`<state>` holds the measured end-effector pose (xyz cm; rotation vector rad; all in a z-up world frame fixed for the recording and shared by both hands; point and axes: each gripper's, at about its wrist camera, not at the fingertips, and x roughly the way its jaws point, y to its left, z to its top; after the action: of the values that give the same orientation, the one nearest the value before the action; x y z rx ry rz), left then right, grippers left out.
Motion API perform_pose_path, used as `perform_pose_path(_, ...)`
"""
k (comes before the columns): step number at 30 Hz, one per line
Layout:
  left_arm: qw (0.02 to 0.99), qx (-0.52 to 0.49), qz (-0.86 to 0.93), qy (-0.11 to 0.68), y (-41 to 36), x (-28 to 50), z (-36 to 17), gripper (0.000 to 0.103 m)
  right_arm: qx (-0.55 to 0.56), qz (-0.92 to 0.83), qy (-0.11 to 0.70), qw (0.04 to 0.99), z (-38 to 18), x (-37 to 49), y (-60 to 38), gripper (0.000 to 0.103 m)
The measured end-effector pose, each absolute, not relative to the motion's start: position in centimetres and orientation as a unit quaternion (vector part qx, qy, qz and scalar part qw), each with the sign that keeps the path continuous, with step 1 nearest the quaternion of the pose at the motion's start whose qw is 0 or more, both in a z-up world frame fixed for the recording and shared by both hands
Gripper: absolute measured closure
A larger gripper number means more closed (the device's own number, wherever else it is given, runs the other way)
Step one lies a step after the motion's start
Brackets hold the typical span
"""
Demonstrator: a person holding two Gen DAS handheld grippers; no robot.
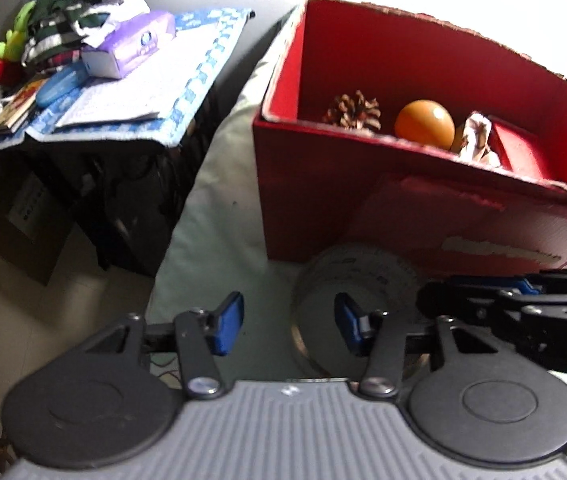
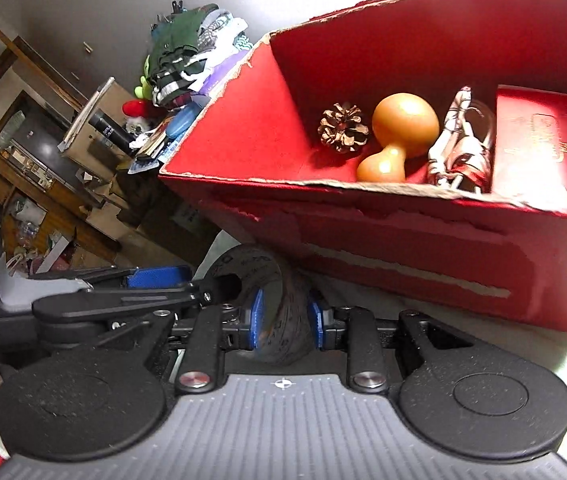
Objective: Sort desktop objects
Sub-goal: 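Grasp the clear tape roll beside the box with the right gripper and lift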
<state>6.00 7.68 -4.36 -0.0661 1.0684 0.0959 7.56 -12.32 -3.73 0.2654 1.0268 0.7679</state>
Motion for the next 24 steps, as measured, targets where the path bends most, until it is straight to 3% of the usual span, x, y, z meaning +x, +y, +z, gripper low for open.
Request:
perform_pose_path(5,0.851,-0.032,0.044,0.522,7.9,6.3,-5.2,0.064,0.114,0.352,0.496,0.785,-4.5,8.4,-10.8,0.075)
perform_pose_path(7,0.848,-0.034,0.044,0.527,7.9,6.4,-5.5,0.078,0.106,0.349,0.502,0.784,-4.8,8.6,-10.4,0.075)
perform_pose_path(12,0.842,-0.046,0.039,0.536,7.8,6.8,-5.9,0.093,0.096,0.345,0.513,0.78,-5.3,9.0,-9.8,0.075)
perform_pose_path(24,0.844,-0.012,0.016,0.536,2.7,5.7,-4.6,0.094,0.108,0.34,0.527,0.772,-5.7,8.7,-12.7,0.08)
